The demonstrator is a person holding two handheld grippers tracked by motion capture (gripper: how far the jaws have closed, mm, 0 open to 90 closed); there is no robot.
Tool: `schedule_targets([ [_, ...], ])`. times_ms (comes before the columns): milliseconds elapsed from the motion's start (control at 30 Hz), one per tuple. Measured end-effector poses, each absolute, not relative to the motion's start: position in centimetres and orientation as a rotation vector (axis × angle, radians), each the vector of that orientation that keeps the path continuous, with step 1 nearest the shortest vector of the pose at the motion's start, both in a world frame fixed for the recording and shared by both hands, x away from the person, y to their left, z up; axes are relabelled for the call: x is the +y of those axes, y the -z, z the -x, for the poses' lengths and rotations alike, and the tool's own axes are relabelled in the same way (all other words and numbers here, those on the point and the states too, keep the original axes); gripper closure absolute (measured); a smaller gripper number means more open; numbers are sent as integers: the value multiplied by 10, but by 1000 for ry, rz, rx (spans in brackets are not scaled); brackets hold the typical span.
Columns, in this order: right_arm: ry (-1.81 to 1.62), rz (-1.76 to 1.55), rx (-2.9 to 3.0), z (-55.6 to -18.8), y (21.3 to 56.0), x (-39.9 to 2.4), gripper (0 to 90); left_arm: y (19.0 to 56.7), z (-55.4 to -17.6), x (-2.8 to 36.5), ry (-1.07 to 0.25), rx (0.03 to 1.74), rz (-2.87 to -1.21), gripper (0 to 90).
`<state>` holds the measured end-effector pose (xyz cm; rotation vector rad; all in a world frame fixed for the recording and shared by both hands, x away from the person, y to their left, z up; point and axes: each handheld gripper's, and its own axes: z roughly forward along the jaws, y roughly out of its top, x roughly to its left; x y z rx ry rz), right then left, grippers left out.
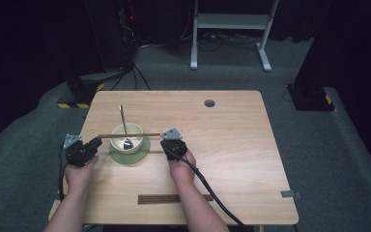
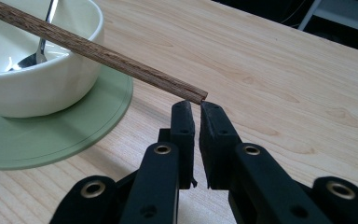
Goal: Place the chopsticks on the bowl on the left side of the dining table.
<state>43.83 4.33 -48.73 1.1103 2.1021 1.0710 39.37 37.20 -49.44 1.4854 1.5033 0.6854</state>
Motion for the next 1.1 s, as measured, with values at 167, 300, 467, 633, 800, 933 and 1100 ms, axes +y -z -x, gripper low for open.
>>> schedule_targets([
  [167, -1066, -1110, 2103, -438, 488, 43, 840, 495, -394, 372, -685, 1501, -1485, 775],
  [300, -1069, -1106, 2097, -438, 488, 43, 840, 494, -394, 372, -687, 1504, -1481, 774],
  [467, -1067, -1098, 2095, -439, 488, 42, 835, 494, -394, 372, -687, 1508, -1477, 767],
  [633, -1071, -1113, 2086, -438, 488, 43, 818, 494, -394, 372, -688, 1508, -1478, 751],
  [800, -1071, -1120, 2088, -436, 488, 41, 784, 494, -394, 372, -677, 1510, -1472, 712],
  [933, -1078, -1107, 2077, -435, 488, 36, 720, 494, -392, 373, -679, 1503, -1483, 675],
  [1100, -1083, -1101, 2075, -431, 485, 29, 632, 492, -385, 374, -669, 1482, -1503, 612],
])
